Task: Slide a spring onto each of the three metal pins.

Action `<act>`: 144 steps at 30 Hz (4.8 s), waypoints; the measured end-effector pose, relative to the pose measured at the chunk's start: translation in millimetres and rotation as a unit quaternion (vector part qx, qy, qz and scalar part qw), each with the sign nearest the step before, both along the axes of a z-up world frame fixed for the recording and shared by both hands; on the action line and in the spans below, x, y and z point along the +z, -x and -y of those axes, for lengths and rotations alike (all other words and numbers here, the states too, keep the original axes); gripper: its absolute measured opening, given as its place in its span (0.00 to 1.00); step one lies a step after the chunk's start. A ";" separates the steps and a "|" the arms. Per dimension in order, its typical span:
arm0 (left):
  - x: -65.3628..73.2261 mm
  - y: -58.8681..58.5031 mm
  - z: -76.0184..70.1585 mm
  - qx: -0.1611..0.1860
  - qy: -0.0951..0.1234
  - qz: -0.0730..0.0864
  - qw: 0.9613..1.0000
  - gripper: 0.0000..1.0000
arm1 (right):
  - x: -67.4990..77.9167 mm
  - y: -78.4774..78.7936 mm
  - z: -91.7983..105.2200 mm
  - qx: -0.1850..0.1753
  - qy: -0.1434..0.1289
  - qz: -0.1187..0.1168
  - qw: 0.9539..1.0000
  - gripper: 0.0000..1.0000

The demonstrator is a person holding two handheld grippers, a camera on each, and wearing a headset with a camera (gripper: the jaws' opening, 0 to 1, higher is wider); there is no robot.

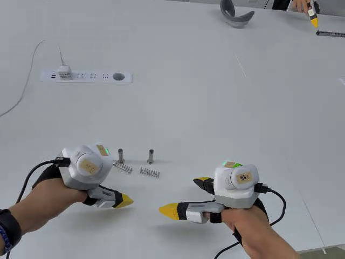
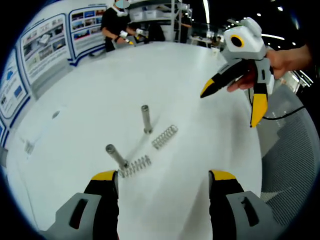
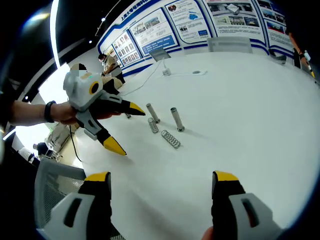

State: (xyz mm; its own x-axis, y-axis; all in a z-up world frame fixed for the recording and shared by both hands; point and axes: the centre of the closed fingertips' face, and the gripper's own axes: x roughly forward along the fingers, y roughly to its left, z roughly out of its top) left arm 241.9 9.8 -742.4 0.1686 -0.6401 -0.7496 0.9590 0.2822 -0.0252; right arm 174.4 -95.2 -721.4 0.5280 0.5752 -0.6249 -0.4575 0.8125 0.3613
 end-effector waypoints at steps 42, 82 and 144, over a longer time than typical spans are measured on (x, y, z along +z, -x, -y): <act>-16.7 10.9 2.8 -0.011 -0.007 -0.024 1.000 0.61 | -5.0 1.0 -4.2 0.009 -0.004 -0.013 1.000 0.83; -23.8 -4.0 -22.0 0.115 -0.011 -0.006 0.993 0.10 | 3.5 1.8 -14.7 0.007 -0.013 -0.011 1.000 0.82; 39.8 61.8 -91.1 0.149 0.067 -0.029 0.986 0.10 | 30.9 1.9 -98.5 0.041 -0.085 -0.009 0.995 0.69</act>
State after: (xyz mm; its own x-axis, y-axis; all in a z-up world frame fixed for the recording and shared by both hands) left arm 180.2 100.9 -702.7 0.3238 -0.6624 -0.6756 0.8295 0.5422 -0.1341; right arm 172.6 3.3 -690.5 0.4643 0.7142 -0.5237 -0.5114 0.6990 0.4999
